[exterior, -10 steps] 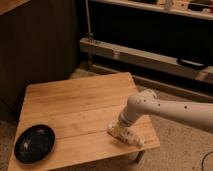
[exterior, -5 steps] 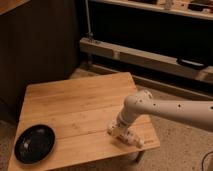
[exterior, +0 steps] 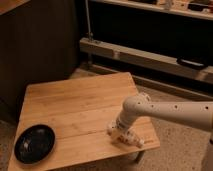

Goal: Place the bottle in the ceramic bowl

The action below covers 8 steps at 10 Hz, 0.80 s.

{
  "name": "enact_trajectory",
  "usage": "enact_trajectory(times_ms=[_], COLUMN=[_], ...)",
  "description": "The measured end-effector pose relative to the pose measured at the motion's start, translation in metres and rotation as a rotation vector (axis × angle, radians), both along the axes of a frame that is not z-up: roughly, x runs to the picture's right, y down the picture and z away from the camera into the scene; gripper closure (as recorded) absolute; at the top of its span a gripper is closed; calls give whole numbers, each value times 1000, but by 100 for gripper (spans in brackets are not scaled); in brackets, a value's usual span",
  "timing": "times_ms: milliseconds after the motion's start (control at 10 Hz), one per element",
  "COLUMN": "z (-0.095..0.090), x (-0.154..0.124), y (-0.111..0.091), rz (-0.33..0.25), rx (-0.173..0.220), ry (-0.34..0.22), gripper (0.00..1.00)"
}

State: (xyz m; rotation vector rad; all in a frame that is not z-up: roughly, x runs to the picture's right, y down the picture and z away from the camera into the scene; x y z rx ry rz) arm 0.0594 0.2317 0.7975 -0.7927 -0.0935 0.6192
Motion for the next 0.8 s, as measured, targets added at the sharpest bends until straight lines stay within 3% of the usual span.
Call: enact_trajectory(times_ms=[300, 500, 800], z=[2, 0, -6], x=[-4, -10, -36], y=[1, -12, -61], rz=[46, 68, 123], rx=[-41, -39, 3], ry=[2, -6, -76], gripper=[73, 89, 91])
